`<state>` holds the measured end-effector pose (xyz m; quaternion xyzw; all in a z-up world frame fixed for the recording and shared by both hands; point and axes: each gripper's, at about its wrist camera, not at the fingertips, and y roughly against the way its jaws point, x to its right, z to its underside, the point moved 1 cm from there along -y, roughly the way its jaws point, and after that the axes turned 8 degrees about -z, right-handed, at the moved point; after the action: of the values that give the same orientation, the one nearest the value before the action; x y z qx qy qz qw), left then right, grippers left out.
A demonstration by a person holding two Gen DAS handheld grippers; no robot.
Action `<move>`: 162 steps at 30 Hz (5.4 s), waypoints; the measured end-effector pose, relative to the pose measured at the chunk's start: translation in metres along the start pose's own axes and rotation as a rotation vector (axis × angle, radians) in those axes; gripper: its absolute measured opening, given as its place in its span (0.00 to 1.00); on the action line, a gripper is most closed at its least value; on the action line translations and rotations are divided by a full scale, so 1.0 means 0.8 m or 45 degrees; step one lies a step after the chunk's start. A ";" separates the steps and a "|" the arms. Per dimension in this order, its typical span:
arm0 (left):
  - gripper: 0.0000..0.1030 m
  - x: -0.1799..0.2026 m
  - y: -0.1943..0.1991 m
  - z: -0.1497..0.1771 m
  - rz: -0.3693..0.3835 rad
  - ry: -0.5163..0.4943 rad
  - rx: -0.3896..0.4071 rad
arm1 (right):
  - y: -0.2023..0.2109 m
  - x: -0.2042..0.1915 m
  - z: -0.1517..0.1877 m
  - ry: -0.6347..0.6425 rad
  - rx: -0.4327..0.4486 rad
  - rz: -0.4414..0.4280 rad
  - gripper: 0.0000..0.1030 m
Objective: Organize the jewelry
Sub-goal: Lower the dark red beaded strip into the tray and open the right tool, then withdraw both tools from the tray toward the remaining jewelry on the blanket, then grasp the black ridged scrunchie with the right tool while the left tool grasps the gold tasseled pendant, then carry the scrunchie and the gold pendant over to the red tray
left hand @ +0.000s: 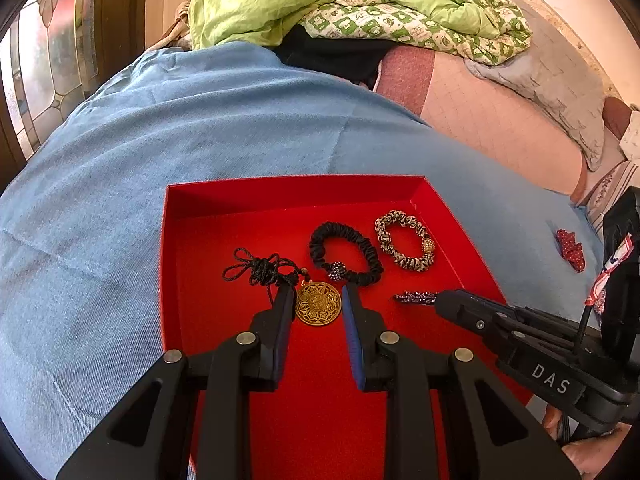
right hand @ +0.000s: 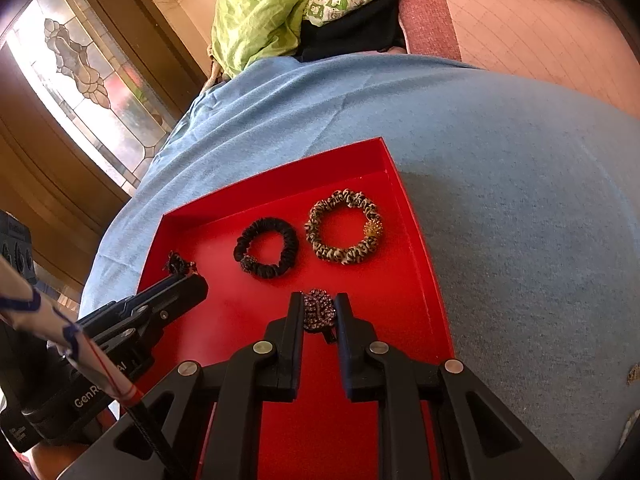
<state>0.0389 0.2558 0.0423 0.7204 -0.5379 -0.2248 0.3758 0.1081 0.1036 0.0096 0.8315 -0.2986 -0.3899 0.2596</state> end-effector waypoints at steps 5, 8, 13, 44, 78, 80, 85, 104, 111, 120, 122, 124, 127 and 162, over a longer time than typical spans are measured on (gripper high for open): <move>0.23 -0.001 -0.002 0.001 -0.001 -0.003 -0.009 | 0.000 -0.001 0.001 0.001 -0.005 0.004 0.17; 0.23 -0.001 -0.002 0.001 -0.002 -0.003 -0.011 | 0.000 -0.001 0.002 0.002 -0.007 0.007 0.17; 0.23 -0.001 -0.003 0.001 -0.009 -0.001 -0.014 | 0.003 -0.002 0.004 0.003 -0.011 0.007 0.22; 0.48 0.022 0.028 0.000 -0.077 -0.043 0.120 | 0.102 0.000 0.037 -0.010 0.058 -0.078 0.24; 0.65 0.257 0.117 0.202 0.285 -0.615 0.065 | 0.351 0.247 0.198 -0.432 0.271 0.202 0.33; 0.65 0.269 0.111 0.209 0.291 -0.644 0.047 | 0.350 0.250 0.201 -0.432 0.259 0.207 0.33; 0.65 0.284 0.104 0.211 0.323 -0.651 0.023 | 0.338 0.247 0.195 -0.380 0.222 0.236 0.32; 0.65 0.307 0.100 0.193 0.487 -0.595 0.017 | 0.307 0.254 0.167 -0.326 0.178 0.328 0.08; 0.64 0.354 0.084 0.190 0.498 -0.679 0.000 | 0.343 0.266 0.174 -0.428 0.311 0.235 0.08; 0.33 0.372 0.052 0.198 0.449 -0.759 -0.012 | 0.339 0.256 0.169 -0.403 0.298 0.171 0.08; 0.30 0.372 0.052 0.201 0.438 -0.770 0.015 | 0.337 0.254 0.168 -0.393 0.298 0.166 0.08; 0.22 0.370 0.056 0.205 0.413 -0.788 0.049 | 0.338 0.250 0.167 -0.379 0.303 0.153 0.08; 0.19 0.361 0.059 0.202 0.432 -0.761 0.043 | 0.338 0.242 0.166 -0.353 0.311 0.143 0.08; 0.19 0.269 0.130 0.134 0.484 -0.486 0.223 | 0.308 0.175 0.158 -0.072 0.285 0.164 0.08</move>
<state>-0.0335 0.0063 0.0747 0.5810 -0.7417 -0.2346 0.2392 0.0067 -0.1887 0.0330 0.8230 -0.4004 -0.3600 0.1810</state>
